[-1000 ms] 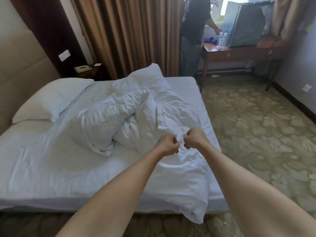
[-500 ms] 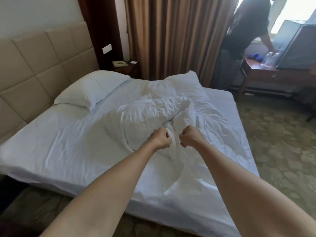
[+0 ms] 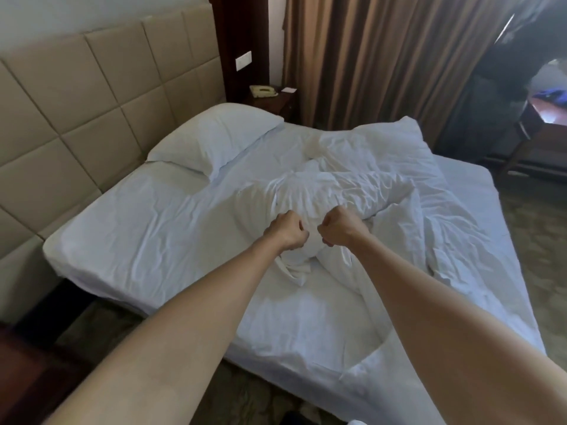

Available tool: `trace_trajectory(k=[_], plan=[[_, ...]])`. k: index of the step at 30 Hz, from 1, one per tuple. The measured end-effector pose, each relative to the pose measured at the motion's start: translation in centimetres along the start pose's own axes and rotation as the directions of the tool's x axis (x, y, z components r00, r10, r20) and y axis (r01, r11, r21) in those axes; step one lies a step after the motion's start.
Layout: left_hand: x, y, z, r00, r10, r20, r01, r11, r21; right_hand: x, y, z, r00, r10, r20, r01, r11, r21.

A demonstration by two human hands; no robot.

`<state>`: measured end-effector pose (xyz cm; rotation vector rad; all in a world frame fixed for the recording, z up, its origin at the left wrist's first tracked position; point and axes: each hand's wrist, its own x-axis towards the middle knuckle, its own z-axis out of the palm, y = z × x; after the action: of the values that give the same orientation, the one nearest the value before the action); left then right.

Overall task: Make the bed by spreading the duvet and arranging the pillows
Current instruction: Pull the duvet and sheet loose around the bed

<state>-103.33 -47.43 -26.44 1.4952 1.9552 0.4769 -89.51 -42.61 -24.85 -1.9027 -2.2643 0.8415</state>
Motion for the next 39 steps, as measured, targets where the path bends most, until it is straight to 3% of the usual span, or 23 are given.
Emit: trace_trajectory(k=[6, 16, 29, 35, 39], plan=[[7.9, -2.3, -0.7, 0.998, -0.052, 0.042, 0.049, 0.997, 0.065, 8.5, -0.8, 1.7, 0.999, -0.031, 0.015, 0.031, 0.998, -0.062], [22.4, -3.5, -3.5, 0.997, -0.083, -0.006, 0.083, 0.977, 0.195, 24.5, -1.5, 1.8, 0.995, -0.063, 0.077, 0.073, 0.989, -0.128], [39.9, -7.0, -0.5, 0.975, -0.013, 0.221, -0.066, 0.937, 0.343, 40.3, 0.9, 3.2, 0.986, -0.073, 0.150, 0.132, 0.892, -0.432], [47.0, -11.0, 3.1, 0.940, -0.105, 0.325, -0.017, 0.937, 0.350, 47.2, 2.5, 7.8, 0.956, 0.005, 0.292, 0.165, 0.815, -0.556], [47.9, -13.1, 6.3, 0.920, -0.119, 0.372, -0.035, 0.924, 0.382, 48.1, 4.2, 11.6, 0.962, -0.027, 0.272, 0.186, 0.794, -0.579]])
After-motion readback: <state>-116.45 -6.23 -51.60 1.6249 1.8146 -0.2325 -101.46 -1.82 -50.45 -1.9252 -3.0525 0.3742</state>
